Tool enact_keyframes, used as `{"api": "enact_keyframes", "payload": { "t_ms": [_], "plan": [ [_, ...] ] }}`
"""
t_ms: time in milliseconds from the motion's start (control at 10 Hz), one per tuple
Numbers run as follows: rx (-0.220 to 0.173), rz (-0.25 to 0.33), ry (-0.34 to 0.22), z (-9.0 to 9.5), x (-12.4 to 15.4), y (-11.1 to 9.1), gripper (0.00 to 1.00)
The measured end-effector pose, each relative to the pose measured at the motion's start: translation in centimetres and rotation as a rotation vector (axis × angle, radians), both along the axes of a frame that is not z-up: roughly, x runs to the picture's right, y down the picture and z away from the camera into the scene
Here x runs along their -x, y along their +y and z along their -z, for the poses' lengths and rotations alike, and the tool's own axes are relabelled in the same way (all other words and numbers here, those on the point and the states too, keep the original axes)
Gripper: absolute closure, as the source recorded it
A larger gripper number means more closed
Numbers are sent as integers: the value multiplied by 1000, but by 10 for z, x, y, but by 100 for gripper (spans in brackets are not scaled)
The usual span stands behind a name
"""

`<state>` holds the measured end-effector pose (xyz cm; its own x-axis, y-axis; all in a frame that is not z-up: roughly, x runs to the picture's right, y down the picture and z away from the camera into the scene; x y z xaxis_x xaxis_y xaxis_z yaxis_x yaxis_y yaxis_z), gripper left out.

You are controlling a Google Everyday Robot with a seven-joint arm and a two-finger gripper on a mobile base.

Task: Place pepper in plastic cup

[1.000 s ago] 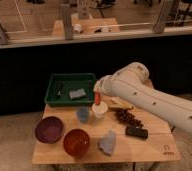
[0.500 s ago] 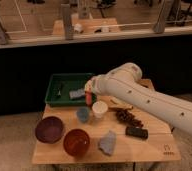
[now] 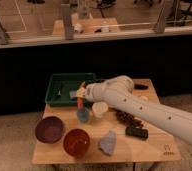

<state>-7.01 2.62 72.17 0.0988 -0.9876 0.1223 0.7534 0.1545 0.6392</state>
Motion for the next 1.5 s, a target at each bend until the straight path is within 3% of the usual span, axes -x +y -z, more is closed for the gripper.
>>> {"api": "enact_keyframes", "payload": {
  "t_ms": [200, 700, 1000, 1300, 1500],
  "plan": [
    [-20, 4, -40, -7, 8, 6, 100],
    [-21, 6, -47, -7, 9, 5, 100],
    [-34, 55, -159, -21, 27, 5, 100],
    [-100, 82, -248, -31, 22, 1, 100],
    [-151, 140, -260, -38, 24, 9, 100]
  ]
}}
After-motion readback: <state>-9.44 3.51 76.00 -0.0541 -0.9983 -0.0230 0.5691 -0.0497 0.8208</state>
